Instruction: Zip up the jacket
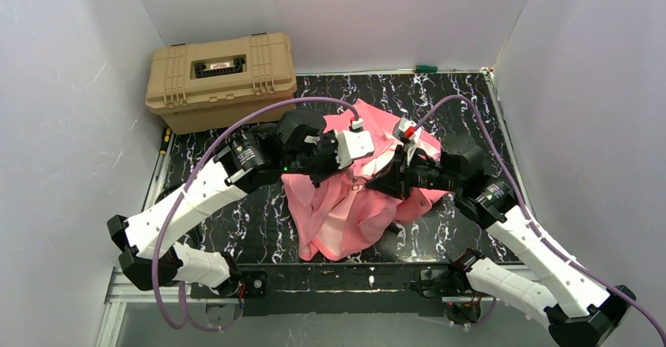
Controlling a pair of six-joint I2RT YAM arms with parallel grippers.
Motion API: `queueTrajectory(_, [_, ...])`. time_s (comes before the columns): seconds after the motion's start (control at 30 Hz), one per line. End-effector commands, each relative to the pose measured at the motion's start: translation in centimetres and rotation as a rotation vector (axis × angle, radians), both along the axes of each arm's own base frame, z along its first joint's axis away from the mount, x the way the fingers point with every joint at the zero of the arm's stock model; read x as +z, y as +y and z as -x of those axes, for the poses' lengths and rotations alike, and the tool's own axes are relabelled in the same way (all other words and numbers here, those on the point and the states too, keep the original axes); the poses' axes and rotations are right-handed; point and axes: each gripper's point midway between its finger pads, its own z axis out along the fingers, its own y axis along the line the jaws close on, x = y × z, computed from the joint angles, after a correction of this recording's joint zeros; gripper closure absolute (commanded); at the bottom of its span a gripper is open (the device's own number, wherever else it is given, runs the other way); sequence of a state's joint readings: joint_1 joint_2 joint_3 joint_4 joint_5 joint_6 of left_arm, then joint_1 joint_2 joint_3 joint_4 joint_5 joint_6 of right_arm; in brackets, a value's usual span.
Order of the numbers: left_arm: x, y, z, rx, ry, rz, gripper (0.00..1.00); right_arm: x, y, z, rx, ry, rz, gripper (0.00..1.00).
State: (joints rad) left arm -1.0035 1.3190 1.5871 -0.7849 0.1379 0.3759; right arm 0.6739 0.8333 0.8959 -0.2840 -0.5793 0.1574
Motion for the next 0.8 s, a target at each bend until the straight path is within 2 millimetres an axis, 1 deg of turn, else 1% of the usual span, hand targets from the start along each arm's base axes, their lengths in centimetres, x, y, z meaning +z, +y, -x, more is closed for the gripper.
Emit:
queueTrajectory(0.0, [2.1, -0.1, -0.1, 0.007, -0.030, 0.046, 1.00, 3.0, 0.5, -0.3, 0.008, -0.061, -0.075, 0.99])
queueTrajectory(0.1, [2.1, -0.1, -0.1, 0.011, -0.030, 0.046, 1.00, 2.8, 0.5, -0.3, 0.010, -0.059, -0.071, 0.99])
queueTrajectory(0.23, [2.2, 0.0, -0.2, 0.014, -0.032, 0.047, 1.00, 2.1, 0.5, -0.3, 0.011, -0.046, -0.054, 0.99])
queueTrajectory(0.33, [2.3, -0.1, -0.3, 0.018, -0.035, 0.049, 1.00, 2.0, 0.5, -0.2, 0.015, -0.048, -0.055, 0.99])
queueTrajectory(0.53, [2.5, -0.2, -0.3, 0.017, -0.031, 0.054, 1.00, 2.1, 0.5, 0.0, 0.026, -0.046, -0.057, 0.99])
queueTrajectory(0.77, [2.2, -0.2, -0.3, 0.017, -0.028, 0.048, 1.00, 2.7, 0.6, 0.1, 0.027, -0.057, -0.077, 0.99])
